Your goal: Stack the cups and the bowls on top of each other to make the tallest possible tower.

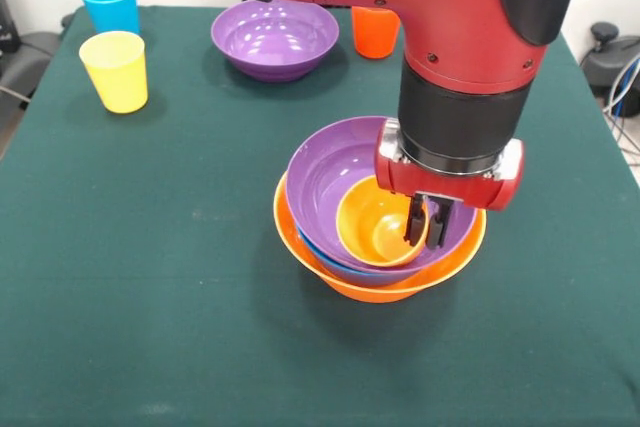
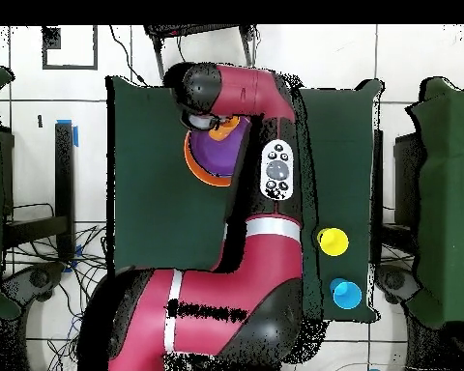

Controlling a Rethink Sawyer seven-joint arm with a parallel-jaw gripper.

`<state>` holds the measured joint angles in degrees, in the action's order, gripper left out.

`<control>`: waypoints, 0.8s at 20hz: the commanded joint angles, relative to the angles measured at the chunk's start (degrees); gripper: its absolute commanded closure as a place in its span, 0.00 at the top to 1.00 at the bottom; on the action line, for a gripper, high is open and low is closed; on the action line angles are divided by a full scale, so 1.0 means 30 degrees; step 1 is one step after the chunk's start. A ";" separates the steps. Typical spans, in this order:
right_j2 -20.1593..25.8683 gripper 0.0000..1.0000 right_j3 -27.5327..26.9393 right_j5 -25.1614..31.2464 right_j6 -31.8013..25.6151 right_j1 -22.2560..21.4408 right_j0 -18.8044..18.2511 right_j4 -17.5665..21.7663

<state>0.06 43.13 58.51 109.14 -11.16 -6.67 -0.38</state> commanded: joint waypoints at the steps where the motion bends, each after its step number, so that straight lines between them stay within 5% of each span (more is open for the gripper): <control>1: 0.1610 0.00 0.3288 -0.1035 0.0413 -0.0236 -0.0340 -0.0125; 9: 0.1069 0.00 0.2008 0.0036 0.0269 0.0096 -0.0058 0.0172; 13: 0.0669 0.00 -0.1198 0.2241 -0.0274 0.0753 0.0018 0.0629; 16: 0.0821 0.00 -0.5197 0.4225 -0.0502 0.2636 -0.0153 0.0718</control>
<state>-0.31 40.02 59.91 109.14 -9.95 -6.84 -0.83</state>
